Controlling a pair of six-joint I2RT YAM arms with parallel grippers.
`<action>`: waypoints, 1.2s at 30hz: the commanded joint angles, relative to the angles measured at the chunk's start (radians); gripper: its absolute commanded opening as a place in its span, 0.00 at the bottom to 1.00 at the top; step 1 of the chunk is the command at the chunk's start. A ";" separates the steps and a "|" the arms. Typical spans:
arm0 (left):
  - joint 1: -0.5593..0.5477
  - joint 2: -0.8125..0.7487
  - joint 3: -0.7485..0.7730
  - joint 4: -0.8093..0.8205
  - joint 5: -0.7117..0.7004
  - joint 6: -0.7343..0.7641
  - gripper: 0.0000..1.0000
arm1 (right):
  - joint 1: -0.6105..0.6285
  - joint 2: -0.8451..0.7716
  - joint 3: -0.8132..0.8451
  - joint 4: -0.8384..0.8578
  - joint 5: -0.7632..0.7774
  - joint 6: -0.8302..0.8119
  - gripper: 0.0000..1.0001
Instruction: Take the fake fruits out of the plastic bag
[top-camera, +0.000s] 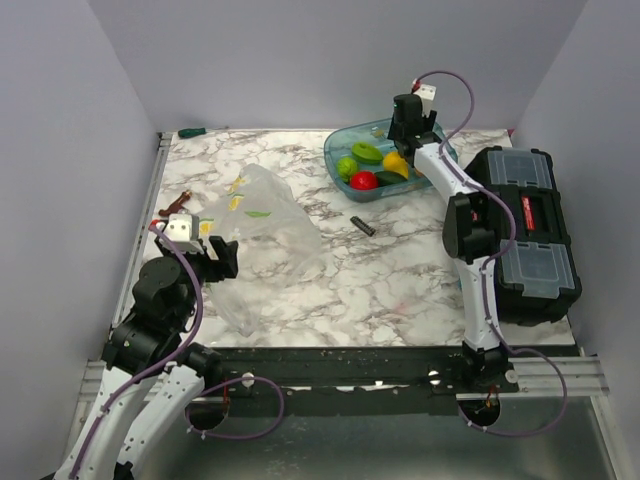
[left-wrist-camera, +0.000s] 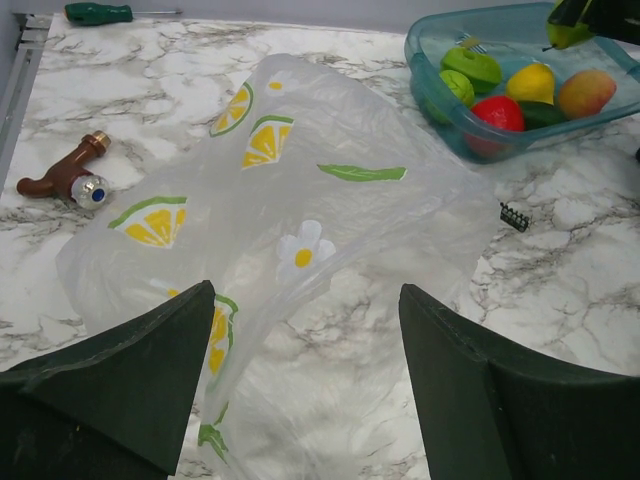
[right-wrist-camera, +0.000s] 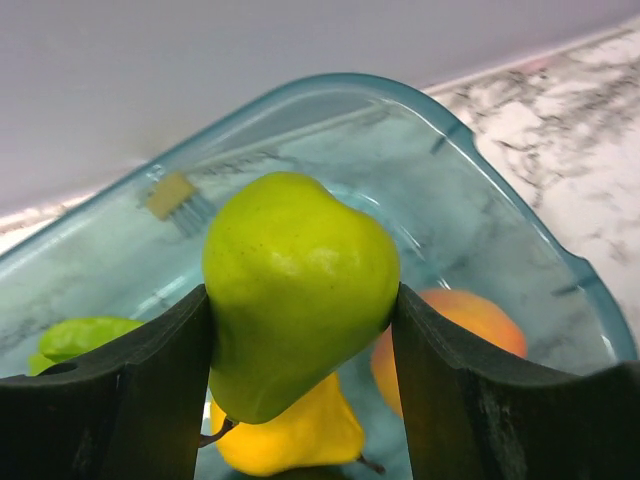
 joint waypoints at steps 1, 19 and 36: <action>0.005 -0.012 -0.012 0.025 0.047 0.015 0.74 | -0.009 0.121 0.160 -0.107 -0.107 0.038 0.42; 0.005 -0.019 -0.015 0.027 0.076 0.017 0.74 | -0.037 0.257 0.242 -0.147 -0.178 0.048 0.88; 0.005 -0.010 -0.021 0.033 0.091 0.021 0.78 | -0.018 -0.158 -0.110 -0.179 -0.188 0.066 0.98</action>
